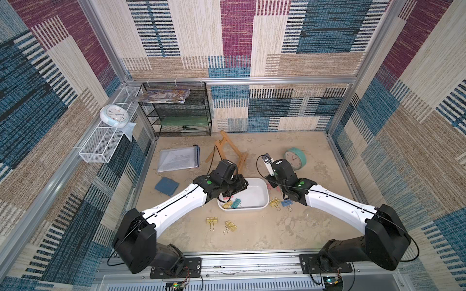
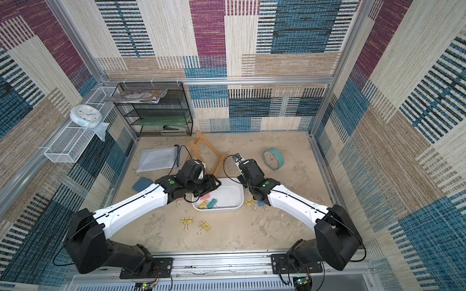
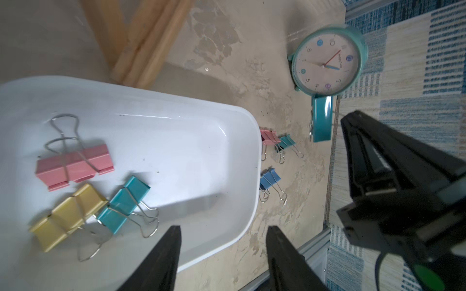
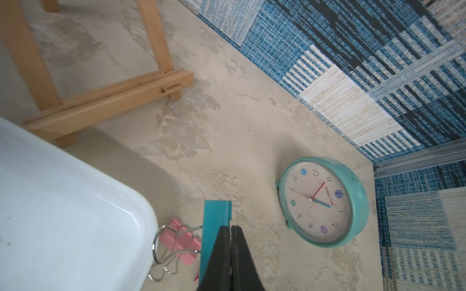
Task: Take out the binder clips from the storage box
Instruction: Place the binder clip at the center of the board.
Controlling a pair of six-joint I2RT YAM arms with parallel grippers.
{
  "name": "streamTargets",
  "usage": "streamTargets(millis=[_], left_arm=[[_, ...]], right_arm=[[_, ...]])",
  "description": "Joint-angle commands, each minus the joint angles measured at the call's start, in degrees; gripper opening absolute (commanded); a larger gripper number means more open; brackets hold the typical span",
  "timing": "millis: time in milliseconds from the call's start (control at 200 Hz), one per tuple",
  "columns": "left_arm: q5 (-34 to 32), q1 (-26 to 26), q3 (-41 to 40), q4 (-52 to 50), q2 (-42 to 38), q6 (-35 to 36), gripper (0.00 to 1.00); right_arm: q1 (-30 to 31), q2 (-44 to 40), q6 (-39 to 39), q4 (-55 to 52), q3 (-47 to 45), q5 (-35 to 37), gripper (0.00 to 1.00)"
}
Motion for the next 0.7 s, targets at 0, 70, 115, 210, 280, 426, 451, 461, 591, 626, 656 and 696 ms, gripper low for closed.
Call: streamTargets(millis=[0, 70, 115, 210, 280, 426, 451, 461, 591, 626, 656, 696], left_arm=[[1.12, -2.26, 2.62, 1.29, 3.57, 1.53, 0.59], [4.68, -2.62, 3.30, 3.52, 6.48, 0.65, 0.61], [6.16, -2.62, 3.05, 5.23, 7.56, -0.47, 0.62], [6.97, -2.84, 2.22, 7.73, 8.41, -1.90, 0.69], [6.90, -3.12, 1.74, 8.45, 8.44, -2.08, 0.72], [6.19, -3.14, 0.80, 8.19, 7.82, -1.94, 0.73], [6.13, -3.14, 0.67, 8.35, 7.72, -2.01, 0.74], [6.15, -3.14, 0.67, 8.36, 7.73, -2.00, 0.74], [6.43, -3.14, 0.63, 8.50, 7.85, -1.81, 0.74], [6.52, -3.14, 0.67, 8.32, 7.79, -1.69, 0.74], [6.48, -3.14, 0.59, 8.28, 7.63, -1.52, 0.74], [6.44, -3.14, 0.51, 8.18, 7.47, -1.52, 0.74]], right_arm=[[-4.52, 1.42, -4.56, 2.22, 0.32, -11.71, 0.00], [-5.90, 5.30, -8.13, -0.56, 2.52, -10.85, 0.00], [-6.87, 7.78, -9.97, -2.12, 3.93, -11.53, 0.00], [-8.59, 10.74, -12.88, -1.12, 4.67, -12.65, 0.00], [-9.57, 11.77, -15.14, 2.53, 3.37, -12.66, 0.00], [-10.03, 15.62, -22.28, 5.06, 2.51, -11.54, 0.00], [-10.07, 16.22, -23.39, 5.89, 2.40, -11.12, 0.00], [-10.04, 16.48, -23.73, 6.48, 2.15, -10.81, 0.00], [-10.21, 18.90, -27.84, 12.93, 0.95, -9.93, 0.00], [-10.30, 19.18, -27.98, 15.45, 0.58, -10.10, 0.00], [-10.39, 19.35, -28.51, 16.97, 0.29, -10.63, 0.00], [-10.39, 19.81, -29.22, 17.68, 0.18, -11.07, 0.00]])
